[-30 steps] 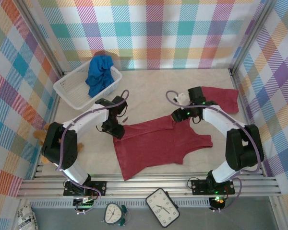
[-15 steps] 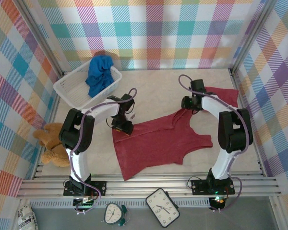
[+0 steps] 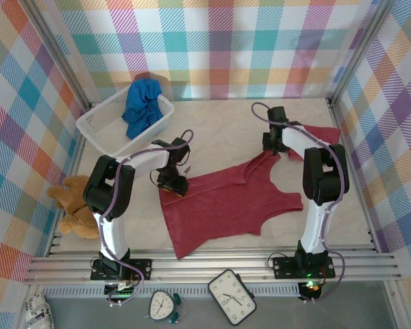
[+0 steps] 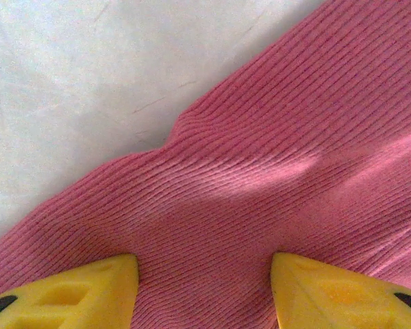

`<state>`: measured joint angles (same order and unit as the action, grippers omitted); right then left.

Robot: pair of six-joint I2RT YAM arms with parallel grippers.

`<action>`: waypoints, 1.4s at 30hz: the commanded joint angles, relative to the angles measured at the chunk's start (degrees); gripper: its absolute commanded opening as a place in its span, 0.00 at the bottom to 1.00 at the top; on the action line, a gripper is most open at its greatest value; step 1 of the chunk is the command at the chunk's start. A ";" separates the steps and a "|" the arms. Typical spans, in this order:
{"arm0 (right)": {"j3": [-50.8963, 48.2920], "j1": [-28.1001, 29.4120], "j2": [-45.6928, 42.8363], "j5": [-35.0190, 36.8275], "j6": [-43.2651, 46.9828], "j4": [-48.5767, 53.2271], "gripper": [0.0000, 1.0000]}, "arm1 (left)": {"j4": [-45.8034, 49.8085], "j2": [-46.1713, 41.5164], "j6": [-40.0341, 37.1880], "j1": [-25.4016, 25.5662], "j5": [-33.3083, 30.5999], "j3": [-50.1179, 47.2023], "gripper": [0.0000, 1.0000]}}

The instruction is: Fold and stack the tank tops

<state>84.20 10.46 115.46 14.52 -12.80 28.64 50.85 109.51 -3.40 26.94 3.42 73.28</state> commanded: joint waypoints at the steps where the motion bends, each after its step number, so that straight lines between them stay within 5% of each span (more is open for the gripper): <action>1: 3.03 0.09 2.14 -0.36 1.50 4.23 0.37 | 0.99 -1.41 0.41 -1.22 -0.37 -1.38 0.54; 11: 2.55 0.09 2.01 -2.79 1.16 4.55 0.06 | 1.09 -0.36 -0.20 -2.78 0.53 -1.77 0.54; 16: -3.69 0.00 -4.63 -6.47 -0.97 -4.58 0.00 | 1.96 0.18 -0.20 -3.21 0.31 -1.27 0.54; 27: -30.73 -6.18 -20.16 -15.35 -19.21 -33.78 0.00 | 3.35 -0.09 -0.38 -4.18 0.58 -1.43 0.53; 42: -34.59 -10.84 -13.77 -21.94 -27.91 -33.43 0.20 | 6.84 -0.53 -2.03 -4.18 0.63 -0.62 0.53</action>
<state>50.65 0.80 101.86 -5.54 -38.83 -4.60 54.13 109.23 -4.29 23.31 4.47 72.62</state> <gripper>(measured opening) 0.185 0.533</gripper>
